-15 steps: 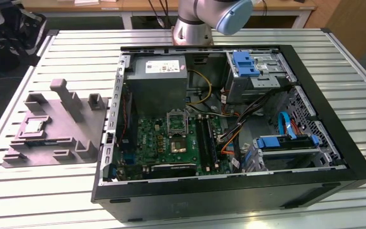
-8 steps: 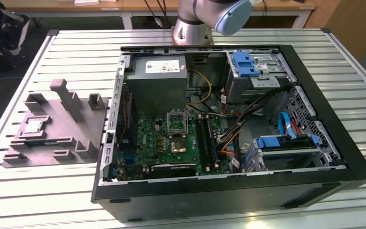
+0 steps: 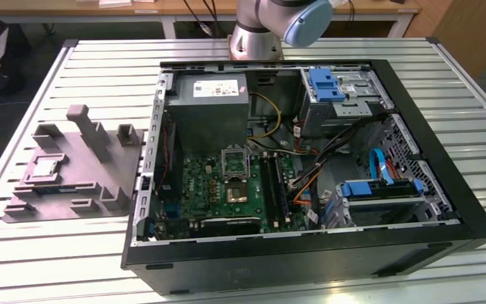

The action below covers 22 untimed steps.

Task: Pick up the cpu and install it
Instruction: 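Reach for the cpu, then pick up the cpu and move it towards the insertion slot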

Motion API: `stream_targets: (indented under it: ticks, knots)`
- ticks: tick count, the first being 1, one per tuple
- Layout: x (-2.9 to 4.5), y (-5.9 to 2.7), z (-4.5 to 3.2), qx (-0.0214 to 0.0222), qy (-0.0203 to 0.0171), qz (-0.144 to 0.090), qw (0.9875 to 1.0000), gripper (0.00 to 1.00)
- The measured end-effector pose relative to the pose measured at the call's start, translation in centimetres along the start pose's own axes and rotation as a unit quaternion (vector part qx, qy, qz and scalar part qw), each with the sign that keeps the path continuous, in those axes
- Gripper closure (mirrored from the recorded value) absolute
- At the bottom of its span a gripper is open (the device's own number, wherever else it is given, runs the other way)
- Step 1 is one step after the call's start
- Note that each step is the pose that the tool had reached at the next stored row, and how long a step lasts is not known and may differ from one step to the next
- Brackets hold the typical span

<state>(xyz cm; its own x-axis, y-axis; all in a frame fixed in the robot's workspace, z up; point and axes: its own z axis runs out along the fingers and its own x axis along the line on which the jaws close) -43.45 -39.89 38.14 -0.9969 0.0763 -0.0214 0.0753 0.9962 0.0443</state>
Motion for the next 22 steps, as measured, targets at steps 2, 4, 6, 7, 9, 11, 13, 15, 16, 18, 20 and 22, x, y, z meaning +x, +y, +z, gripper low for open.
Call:
stream_targets:
  ticks: [2,4,6,7,9,11,13,15,16,18,20,22]
  knots:
    - [0.94,-0.07,0.00,0.0000,0.0000,0.000,1.0000,0.89]
    - [1.65,-0.13,0.01,0.0000,0.0000,0.000,1.0000,0.89]
    - [1.79,-0.14,0.00,0.0000,0.0001,0.000,1.0000,0.89]
    - [1.79,-0.14,0.00,0.0000,0.0000,0.000,1.0000,0.89]
    - [1.80,-0.14,0.00,0.0000,0.0000,0.000,1.0000,0.89]
    - [1.80,-0.14,0.00,0.0000,0.0001,0.000,1.0000,0.89]
    - [1.81,-0.14,0.00,0.0000,0.0000,0.000,1.0000,0.89]
    - [1.81,-0.14,0.00,0.0000,0.0001,0.000,1.0000,0.89]
    - [1.81,-0.14,0.00,0.0000,0.0000,0.000,1.0000,0.89]
    - [1.81,-0.14,0.01,0.0000,0.0000,0.000,1.0000,0.89]
    - [1.81,-0.14,0.01,0.0000,0.0000,0.000,1.0000,0.89]
    - [1.81,-0.14,0.00,0.0000,0.0001,0.000,1.0000,0.83]
